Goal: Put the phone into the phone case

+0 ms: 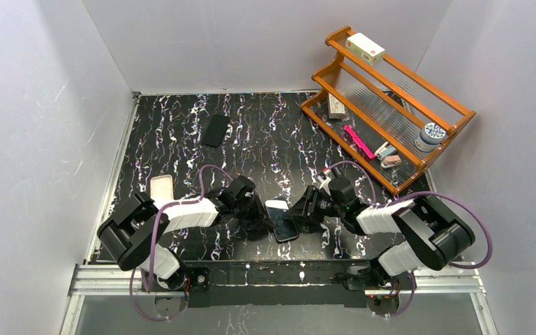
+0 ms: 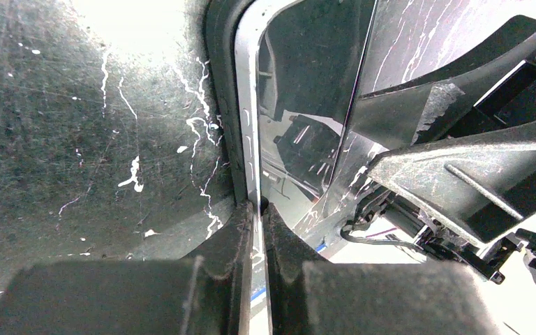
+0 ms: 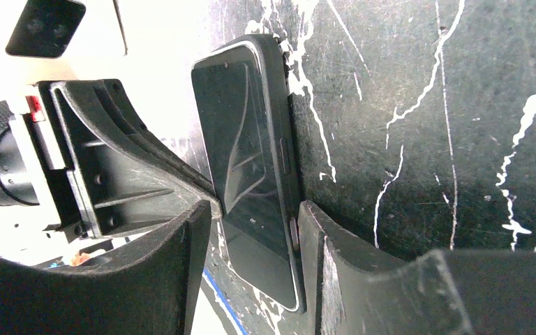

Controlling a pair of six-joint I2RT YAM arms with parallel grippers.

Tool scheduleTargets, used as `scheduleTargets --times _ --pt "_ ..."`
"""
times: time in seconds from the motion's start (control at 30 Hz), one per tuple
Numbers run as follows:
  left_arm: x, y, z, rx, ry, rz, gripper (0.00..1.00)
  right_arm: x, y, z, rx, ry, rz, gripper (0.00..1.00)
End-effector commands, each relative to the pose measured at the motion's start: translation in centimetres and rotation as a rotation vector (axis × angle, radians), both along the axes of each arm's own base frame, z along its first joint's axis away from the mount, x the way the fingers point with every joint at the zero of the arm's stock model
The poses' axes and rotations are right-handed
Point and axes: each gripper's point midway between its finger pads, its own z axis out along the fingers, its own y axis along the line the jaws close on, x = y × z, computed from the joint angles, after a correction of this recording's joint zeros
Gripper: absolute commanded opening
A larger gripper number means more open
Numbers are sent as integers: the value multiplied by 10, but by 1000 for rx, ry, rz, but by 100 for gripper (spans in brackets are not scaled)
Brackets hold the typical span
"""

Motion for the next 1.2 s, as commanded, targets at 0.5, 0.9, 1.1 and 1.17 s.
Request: scheduleTargets --times 0.5,0.9,1.1,1.17 --pt "-11 24 -17 116 -57 -31 9 -28 31 73 352 -60 148 55" --pt "-10 24 -14 103 -88 -38 11 -33 32 47 312 12 174 56" --pt "-8 20 -12 87 -94 -42 11 -33 31 38 289 25 167 51" --pt "-8 17 -10 70 -96 -44 12 -32 31 35 276 32 163 47"
